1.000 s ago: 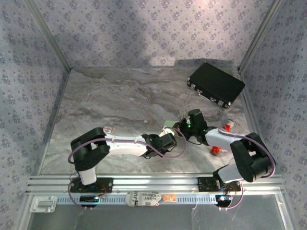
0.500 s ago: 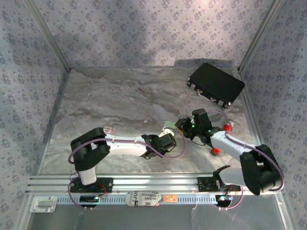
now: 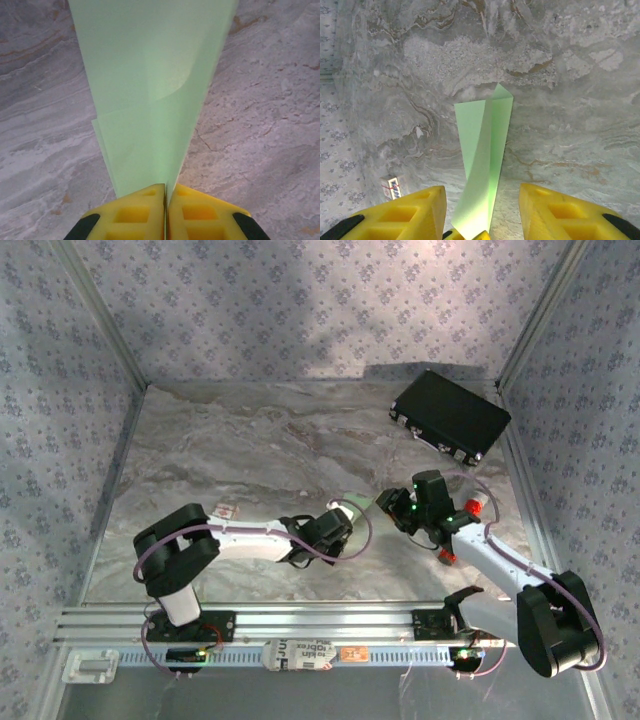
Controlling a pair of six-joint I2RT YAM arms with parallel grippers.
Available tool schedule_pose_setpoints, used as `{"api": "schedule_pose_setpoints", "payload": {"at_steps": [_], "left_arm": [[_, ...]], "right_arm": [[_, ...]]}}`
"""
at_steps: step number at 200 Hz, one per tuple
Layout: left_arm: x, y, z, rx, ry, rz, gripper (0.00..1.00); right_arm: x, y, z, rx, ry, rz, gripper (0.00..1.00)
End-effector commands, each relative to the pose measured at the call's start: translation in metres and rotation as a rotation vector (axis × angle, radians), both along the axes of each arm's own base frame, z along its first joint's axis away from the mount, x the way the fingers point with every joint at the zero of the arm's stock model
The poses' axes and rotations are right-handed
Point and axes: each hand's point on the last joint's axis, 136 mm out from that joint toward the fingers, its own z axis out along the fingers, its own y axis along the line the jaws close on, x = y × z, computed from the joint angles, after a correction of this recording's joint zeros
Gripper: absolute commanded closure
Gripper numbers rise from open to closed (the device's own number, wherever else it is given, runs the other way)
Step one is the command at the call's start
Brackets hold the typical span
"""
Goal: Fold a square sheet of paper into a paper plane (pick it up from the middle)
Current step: Fold the wing for the fifth time at the center of the table.
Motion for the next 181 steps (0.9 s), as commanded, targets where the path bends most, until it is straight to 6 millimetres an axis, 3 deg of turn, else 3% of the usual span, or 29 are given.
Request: {"api": "schedule_pose_setpoints", "payload": {"at_steps": [1,181], "left_arm": [[-0.004,-0.012,0.009,-0.103,0.059,-0.018,0.91],[-0.003,-0.014,-0.012,-0.305,0.343,0.024,0.91]], "right_arm": [[-0.006,-0.005,-0.008,-0.024,0.014,0.006,0.56],[-0.009,0.016,-0.006,-0.071,-0.092,0.13,0.64]]}}
